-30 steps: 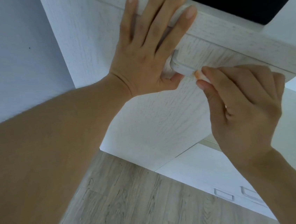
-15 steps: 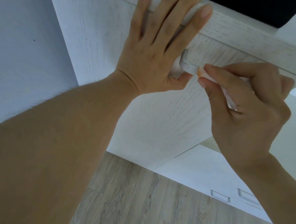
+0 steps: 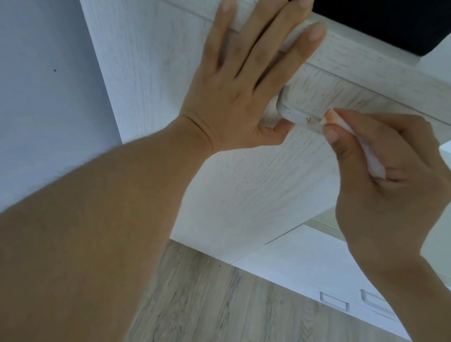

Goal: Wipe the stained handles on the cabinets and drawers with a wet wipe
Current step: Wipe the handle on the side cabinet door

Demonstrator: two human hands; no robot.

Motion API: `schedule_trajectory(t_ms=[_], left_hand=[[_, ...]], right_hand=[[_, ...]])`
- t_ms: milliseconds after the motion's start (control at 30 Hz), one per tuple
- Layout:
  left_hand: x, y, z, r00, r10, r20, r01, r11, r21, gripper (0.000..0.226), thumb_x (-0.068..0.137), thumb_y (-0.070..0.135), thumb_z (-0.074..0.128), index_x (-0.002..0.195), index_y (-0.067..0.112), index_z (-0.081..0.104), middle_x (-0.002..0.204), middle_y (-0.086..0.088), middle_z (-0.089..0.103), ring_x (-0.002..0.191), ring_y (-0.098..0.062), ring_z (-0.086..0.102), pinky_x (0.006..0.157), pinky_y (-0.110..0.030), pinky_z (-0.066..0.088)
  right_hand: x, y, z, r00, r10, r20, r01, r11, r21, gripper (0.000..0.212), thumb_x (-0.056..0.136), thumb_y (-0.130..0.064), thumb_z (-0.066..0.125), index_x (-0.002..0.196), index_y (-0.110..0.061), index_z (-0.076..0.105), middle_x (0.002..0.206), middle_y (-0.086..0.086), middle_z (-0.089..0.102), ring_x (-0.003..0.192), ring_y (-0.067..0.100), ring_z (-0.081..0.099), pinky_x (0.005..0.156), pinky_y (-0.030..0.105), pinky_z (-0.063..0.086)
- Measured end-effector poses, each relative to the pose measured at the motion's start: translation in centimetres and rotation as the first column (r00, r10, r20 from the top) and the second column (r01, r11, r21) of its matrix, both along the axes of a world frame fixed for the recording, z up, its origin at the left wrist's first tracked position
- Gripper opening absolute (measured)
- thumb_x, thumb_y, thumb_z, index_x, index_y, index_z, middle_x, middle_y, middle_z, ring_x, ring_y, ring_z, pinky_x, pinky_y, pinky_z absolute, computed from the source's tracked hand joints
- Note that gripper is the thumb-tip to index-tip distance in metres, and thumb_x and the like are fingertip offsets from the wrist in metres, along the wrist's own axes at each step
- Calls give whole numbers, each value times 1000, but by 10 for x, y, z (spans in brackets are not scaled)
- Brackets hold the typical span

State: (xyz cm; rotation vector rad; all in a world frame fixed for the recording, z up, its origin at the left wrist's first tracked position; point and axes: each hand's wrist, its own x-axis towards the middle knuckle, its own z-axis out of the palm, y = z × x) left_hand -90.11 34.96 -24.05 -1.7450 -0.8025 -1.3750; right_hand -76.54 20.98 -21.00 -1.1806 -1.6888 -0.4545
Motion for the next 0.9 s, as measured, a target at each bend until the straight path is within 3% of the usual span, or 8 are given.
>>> schedule_trajectory(t_ms=[333, 533, 667, 767, 900], left_hand=[[1, 0, -1, 1000, -22, 8, 22, 1000, 12, 69, 86, 62, 47, 127, 7, 41, 124, -22, 58, 121, -35, 42, 101, -57, 28], [1, 2, -2, 999, -32, -2, 32, 999, -9, 70, 85, 61, 46, 130, 9, 38, 133, -15, 38, 124, -34, 39, 104, -56, 25], [2, 1, -1, 1000, -13, -12, 13, 1000, -4, 69, 85, 60, 48, 129, 8, 40, 129, -18, 47, 122, -35, 41, 102, -57, 27], [-1, -1, 0, 1000, 20, -24, -20, 1000, -7, 69, 86, 60, 49, 129, 7, 40, 127, -20, 52, 122, -35, 41, 102, -57, 27], [-13, -1, 0, 993, 18, -117, -21, 999, -26, 81, 87, 58, 52, 147, 10, 25, 136, -18, 36, 127, -36, 35, 110, -54, 22]], right_hand=[[0, 7, -3, 991, -5, 130, -4, 998, 70, 11, 90, -13, 68, 99, -6, 70, 91, -7, 60, 81, 16, 60, 70, 30, 46], [-4, 7, -3, 993, -23, 118, 17, 999, 45, 12, 92, -13, 66, 97, -4, 72, 89, -7, 60, 84, 15, 59, 75, 26, 45], [-10, 8, -3, 992, -55, 111, 52, 998, 34, 17, 94, -17, 62, 94, -4, 73, 86, 2, 70, 82, 15, 58, 77, 25, 42], [-7, 5, -1, 998, -40, 41, 39, 999, 23, 13, 92, -17, 65, 96, -7, 72, 88, -3, 66, 83, 14, 60, 76, 27, 45], [-3, -4, -4, 999, -10, 41, 8, 999, 53, 11, 91, -12, 67, 102, -14, 65, 93, -3, 60, 86, 17, 57, 71, 39, 47]])
